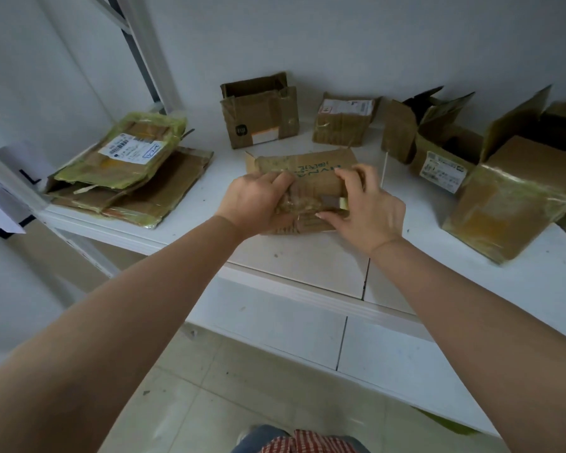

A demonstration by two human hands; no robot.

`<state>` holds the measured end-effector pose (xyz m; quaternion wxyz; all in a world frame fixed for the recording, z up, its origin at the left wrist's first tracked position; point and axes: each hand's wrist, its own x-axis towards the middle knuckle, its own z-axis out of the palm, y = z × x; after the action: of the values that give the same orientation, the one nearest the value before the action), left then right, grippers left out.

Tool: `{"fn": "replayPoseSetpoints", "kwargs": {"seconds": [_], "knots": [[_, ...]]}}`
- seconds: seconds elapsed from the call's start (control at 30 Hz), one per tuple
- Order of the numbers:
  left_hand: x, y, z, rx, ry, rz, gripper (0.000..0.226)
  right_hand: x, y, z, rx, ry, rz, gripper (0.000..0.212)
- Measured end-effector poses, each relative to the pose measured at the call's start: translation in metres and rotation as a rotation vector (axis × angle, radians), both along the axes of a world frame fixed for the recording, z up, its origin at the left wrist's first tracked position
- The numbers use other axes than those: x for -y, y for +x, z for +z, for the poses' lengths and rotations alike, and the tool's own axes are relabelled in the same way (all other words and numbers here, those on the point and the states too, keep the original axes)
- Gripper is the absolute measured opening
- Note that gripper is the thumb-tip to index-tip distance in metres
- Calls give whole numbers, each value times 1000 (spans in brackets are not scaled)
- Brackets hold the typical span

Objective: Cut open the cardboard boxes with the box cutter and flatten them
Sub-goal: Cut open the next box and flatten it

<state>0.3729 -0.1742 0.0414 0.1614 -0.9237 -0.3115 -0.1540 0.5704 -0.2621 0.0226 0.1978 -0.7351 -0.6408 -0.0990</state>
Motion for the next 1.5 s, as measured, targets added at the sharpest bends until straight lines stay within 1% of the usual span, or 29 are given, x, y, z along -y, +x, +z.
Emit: {"fn": "replayPoseSetpoints", "kwargs": {"seconds": [0.1, 0.17, 0.23, 0.3, 0.37, 0.43, 0.53, 0.57, 0.63, 0.7, 0.73, 0.77, 0.8, 0.87, 0.93, 0.97, 1.0, 1.07, 1.1, 1.13, 1.17, 1.23, 1.27, 1.33, 1.4, 1.47, 1.5], "knots": [[-7, 3, 17, -34, -90, 86, 62, -6, 6, 16, 87, 9, 24, 66], [-8, 3, 19, -61, -55, 108, 65, -10, 9, 23, 174, -5, 51, 64], [-5, 0, 15, -92, 57, 61, 64, -13, 10, 25, 242, -31, 84, 65], [0, -2, 2, -63, 117, 15, 59, -11, 9, 20, 338, -85, 91, 71], [7, -3, -9, -23, 114, -32, 53, -7, 8, 5, 416, -45, 92, 72], [13, -4, -11, 8, 91, -81, 58, -1, 8, -4, 419, -16, 105, 67], [15, -5, 3, 33, -23, -95, 59, 5, 11, 11, 306, -94, 88, 54], [12, -7, 9, 40, -66, -77, 58, 5, 15, 17, 223, -113, 74, 48], [6, -9, 19, 65, -193, -18, 60, 5, 22, 27, -49, -90, 45, 42], [2, -10, 29, 195, -418, 46, 59, 4, 25, 33, -312, -33, 3, 50], [0, -11, 32, 275, -514, 83, 56, 2, 25, 34, -410, -9, -21, 54], [-3, -10, 34, 338, -555, 115, 53, -1, 26, 33, -486, 7, -48, 56], [-5, -8, 34, 374, -547, 140, 51, -4, 24, 34, -534, 29, -80, 56], [-7, -3, 32, 410, -501, 195, 46, -11, 19, 35, -560, 66, -146, 54], [-8, 3, 28, 388, -434, 267, 39, -18, 11, 35, -542, 71, -189, 51], [-6, 6, 26, 357, -351, 289, 34, -21, 6, 34, -503, 62, -204, 49], [-4, 7, 24, 323, -223, 274, 29, -24, 2, 33, -458, 59, -210, 46], [2, 6, 19, 292, 17, 108, 27, -27, -2, 31, -390, 54, -198, 40], [3, 5, 14, 269, 73, 17, 28, -28, -2, 29, -366, 44, -184, 37], [3, 3, 8, 232, 50, -33, 30, -29, 0, 28, -347, 32, -170, 36], [4, 2, 1, 211, -40, -27, 32, -30, 1, 27, -333, 15, -158, 35], [5, -1, -11, 232, -267, 23, 40, -29, 1, 28, -314, -12, -144, 35], [4, -2, -13, 247, -323, 27, 43, -28, 2, 28, -303, -8, -139, 35], [0, -2, -8, 242, -379, 21, 46, -20, 4, 25, -280, 56, -93, 32], [-3, -2, -1, 224, -416, 14, 47, -9, 7, 15, -205, 106, 54, 27], [-5, -2, 1, 216, -424, 13, 46, 0, 7, 1, -123, 15, 217, 19], [-4, -2, 0, 219, -425, 15, 46, 3, 5, -5, -101, -60, 264, 21]]}}
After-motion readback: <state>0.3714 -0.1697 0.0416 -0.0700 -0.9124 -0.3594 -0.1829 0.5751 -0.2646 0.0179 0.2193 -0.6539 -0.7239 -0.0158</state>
